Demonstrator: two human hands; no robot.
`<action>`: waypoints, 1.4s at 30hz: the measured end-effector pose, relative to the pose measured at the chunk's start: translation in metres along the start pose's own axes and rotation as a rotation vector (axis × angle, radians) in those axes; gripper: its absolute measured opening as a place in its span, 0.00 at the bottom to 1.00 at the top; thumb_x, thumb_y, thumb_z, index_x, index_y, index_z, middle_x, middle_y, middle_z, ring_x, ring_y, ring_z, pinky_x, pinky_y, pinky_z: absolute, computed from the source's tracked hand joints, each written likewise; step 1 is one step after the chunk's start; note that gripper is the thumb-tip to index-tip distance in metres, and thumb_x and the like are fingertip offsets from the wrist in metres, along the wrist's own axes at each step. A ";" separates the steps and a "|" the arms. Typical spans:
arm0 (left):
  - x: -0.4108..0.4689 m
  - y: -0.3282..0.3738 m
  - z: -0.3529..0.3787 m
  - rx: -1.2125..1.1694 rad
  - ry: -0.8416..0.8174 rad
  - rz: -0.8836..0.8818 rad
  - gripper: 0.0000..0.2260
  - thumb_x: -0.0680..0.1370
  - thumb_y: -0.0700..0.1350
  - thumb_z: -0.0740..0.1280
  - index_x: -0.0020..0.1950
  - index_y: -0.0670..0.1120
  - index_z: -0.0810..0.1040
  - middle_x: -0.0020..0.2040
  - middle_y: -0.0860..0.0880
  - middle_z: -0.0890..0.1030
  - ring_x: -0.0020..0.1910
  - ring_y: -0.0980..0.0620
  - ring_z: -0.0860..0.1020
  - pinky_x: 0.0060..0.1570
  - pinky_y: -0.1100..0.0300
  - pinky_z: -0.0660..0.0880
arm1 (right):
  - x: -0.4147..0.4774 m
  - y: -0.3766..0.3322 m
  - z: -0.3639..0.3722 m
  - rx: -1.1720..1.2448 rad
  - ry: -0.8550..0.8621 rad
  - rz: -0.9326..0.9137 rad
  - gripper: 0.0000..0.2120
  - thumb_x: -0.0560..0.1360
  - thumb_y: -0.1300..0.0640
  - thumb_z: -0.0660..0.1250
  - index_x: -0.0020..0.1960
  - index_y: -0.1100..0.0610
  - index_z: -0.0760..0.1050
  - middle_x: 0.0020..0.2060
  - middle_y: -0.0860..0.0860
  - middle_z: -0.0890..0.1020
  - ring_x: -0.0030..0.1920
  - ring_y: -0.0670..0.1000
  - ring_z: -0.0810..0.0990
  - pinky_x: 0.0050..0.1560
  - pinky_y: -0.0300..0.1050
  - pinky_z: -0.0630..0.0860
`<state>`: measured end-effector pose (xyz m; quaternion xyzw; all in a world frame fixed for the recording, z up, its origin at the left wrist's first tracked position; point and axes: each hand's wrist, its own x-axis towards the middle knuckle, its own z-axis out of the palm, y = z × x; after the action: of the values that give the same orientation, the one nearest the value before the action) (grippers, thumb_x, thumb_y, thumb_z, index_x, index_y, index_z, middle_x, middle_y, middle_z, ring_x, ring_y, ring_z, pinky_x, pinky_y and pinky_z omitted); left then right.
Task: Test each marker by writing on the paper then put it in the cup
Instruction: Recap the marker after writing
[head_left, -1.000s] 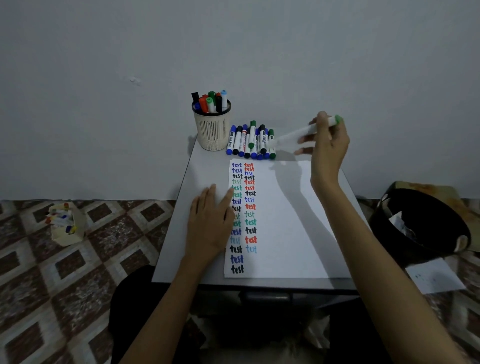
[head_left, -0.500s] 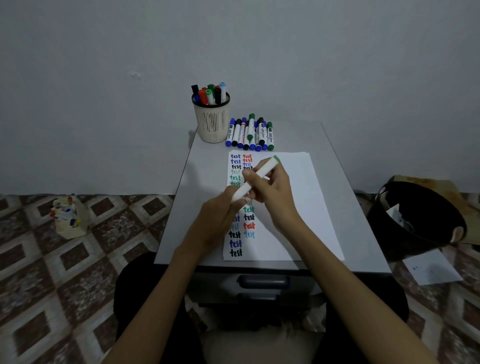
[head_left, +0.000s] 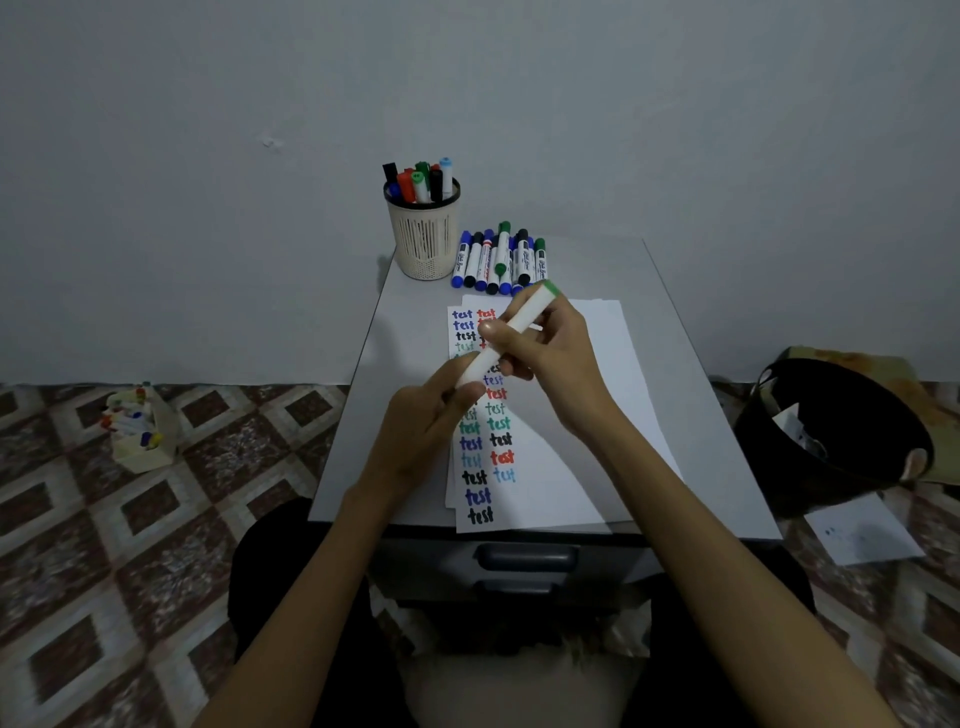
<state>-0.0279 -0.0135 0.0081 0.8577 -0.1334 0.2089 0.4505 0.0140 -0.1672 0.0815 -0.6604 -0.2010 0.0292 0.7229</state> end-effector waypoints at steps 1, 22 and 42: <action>0.000 0.000 0.000 0.025 0.007 0.004 0.23 0.77 0.61 0.55 0.65 0.48 0.69 0.41 0.55 0.80 0.37 0.65 0.80 0.33 0.72 0.74 | 0.000 -0.002 -0.002 -0.009 0.013 -0.004 0.10 0.73 0.65 0.71 0.48 0.62 0.69 0.37 0.60 0.77 0.28 0.47 0.76 0.28 0.35 0.72; 0.007 -0.021 0.014 0.283 0.000 -0.153 0.14 0.78 0.51 0.59 0.61 0.47 0.73 0.51 0.49 0.73 0.47 0.50 0.76 0.48 0.48 0.76 | -0.063 0.036 -0.024 0.254 0.263 0.138 0.08 0.71 0.75 0.68 0.49 0.70 0.77 0.50 0.61 0.83 0.50 0.53 0.84 0.42 0.42 0.81; 0.007 -0.018 0.012 0.408 -0.083 -0.140 0.18 0.74 0.51 0.62 0.62 0.46 0.74 0.56 0.46 0.74 0.54 0.49 0.73 0.54 0.55 0.67 | -0.059 0.049 0.009 -0.085 0.188 0.157 0.14 0.68 0.72 0.70 0.33 0.61 0.66 0.25 0.55 0.70 0.25 0.51 0.69 0.27 0.40 0.68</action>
<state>-0.0113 -0.0137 -0.0076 0.9461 -0.0466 0.1644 0.2752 -0.0318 -0.1709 0.0197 -0.7041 -0.0812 0.0149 0.7053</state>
